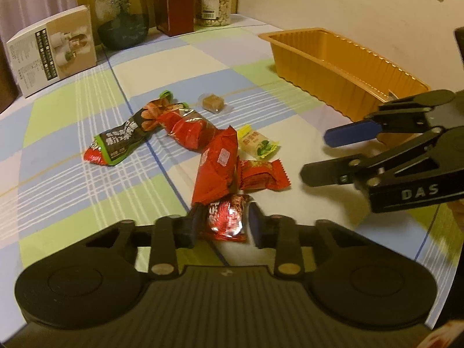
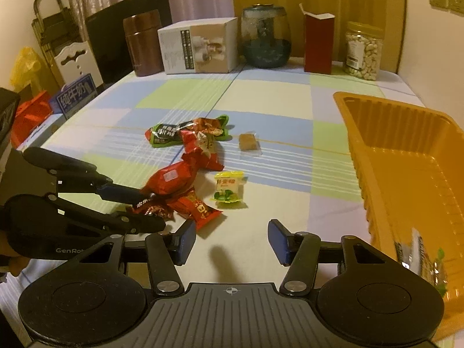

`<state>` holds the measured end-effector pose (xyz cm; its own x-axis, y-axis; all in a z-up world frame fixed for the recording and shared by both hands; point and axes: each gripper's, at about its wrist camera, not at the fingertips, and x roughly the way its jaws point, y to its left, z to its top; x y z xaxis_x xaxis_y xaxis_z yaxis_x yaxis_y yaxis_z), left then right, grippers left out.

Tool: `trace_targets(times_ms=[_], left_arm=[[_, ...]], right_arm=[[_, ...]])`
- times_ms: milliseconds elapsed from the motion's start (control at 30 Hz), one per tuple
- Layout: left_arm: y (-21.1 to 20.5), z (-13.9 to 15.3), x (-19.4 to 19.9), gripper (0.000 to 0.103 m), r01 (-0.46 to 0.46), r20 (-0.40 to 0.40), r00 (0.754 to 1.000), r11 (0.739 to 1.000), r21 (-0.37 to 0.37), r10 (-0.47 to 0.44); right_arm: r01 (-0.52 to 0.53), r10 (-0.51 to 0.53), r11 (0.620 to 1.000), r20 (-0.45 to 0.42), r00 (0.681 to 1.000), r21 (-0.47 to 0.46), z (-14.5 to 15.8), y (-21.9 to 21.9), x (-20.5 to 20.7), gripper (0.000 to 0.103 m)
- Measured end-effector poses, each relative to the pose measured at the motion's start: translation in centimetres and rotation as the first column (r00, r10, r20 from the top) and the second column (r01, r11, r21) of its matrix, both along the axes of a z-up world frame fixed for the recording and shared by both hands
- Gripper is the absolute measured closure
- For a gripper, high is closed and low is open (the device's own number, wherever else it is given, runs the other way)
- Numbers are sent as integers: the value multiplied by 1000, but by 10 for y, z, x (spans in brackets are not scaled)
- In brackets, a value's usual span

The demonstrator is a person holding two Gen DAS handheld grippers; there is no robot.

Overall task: Organize snacks
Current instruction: 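Grasp a red candy with the left tool while the right tool grasps another red candy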

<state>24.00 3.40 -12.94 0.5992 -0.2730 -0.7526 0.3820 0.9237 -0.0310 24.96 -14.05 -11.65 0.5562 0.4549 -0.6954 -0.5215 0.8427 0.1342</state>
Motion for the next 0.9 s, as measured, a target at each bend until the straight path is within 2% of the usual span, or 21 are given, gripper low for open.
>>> trace_targets(times_ms=[200,400,533,600,700,733,900], left_arm=[[5,5,-9,80,-4,-15,1000,999,36,5],[24,9,-17,80,-61,-23,998,998,5,62],[27,8,-15,80,-74,-28,997,997,-9,74],[25,7,-15,80,-71,-30,997,997,-12,71],[24,6,-15,80,-68,-35,997,998,-16,68],[24,5,-15,80,-68,-36,997,998,-16,68],[20,5,-19,80,-72,-35,997,997,-25,71]], right_arm=[[-67,67,998,6,998,3,-6,12,5,52],[-160,161,987,54,985,-34,-10,32,7,55],[-201,203,979,73,977,-33,-13,44,14,65],[-220,225,974,78,971,-60,-17,50,17,68],[-236,247,964,89,965,-122,-22,57,16,72],[-238,250,963,89,964,-130,-23,58,15,79],[-201,213,969,78,974,-145,-20,57,6,81]])
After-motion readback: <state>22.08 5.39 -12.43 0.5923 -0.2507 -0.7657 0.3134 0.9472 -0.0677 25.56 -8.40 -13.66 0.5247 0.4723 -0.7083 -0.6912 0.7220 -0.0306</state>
